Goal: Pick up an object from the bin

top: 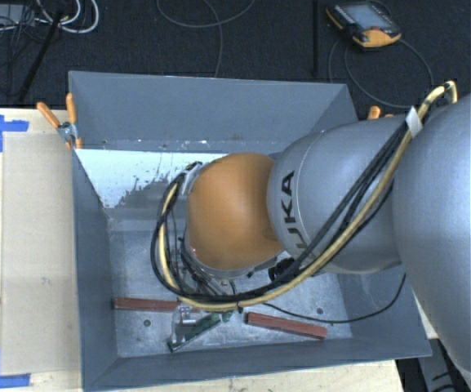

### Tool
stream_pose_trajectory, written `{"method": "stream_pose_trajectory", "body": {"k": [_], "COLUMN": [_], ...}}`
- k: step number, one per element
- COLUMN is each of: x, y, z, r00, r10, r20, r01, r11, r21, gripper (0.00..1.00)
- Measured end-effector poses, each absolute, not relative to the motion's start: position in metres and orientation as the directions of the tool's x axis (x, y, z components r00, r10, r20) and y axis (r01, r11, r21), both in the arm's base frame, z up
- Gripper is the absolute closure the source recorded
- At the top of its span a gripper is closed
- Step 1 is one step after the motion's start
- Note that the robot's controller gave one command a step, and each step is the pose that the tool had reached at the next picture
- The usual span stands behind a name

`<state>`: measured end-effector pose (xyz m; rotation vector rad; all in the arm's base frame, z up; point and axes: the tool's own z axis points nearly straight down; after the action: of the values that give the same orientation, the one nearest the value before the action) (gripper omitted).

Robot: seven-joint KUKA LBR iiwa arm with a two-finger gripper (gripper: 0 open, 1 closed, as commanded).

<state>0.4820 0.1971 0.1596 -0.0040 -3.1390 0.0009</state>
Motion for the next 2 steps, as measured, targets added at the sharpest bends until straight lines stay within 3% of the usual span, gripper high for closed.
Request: {"method": "stream_pose_trajectory", "body": {"k": [1,2], "x": [0.516,0.527], "y": [0.184,0.182], "z": [0.088,0.072], "r00": [-0.996,-0.995], "r10": [-0.086,-0.104], "r20": [-0.003,0.002], "r01": [-0.086,-0.104], "r11": [0.996,0.995], "r21": [0.000,0.002], "gripper": [0.00,0.00]}}
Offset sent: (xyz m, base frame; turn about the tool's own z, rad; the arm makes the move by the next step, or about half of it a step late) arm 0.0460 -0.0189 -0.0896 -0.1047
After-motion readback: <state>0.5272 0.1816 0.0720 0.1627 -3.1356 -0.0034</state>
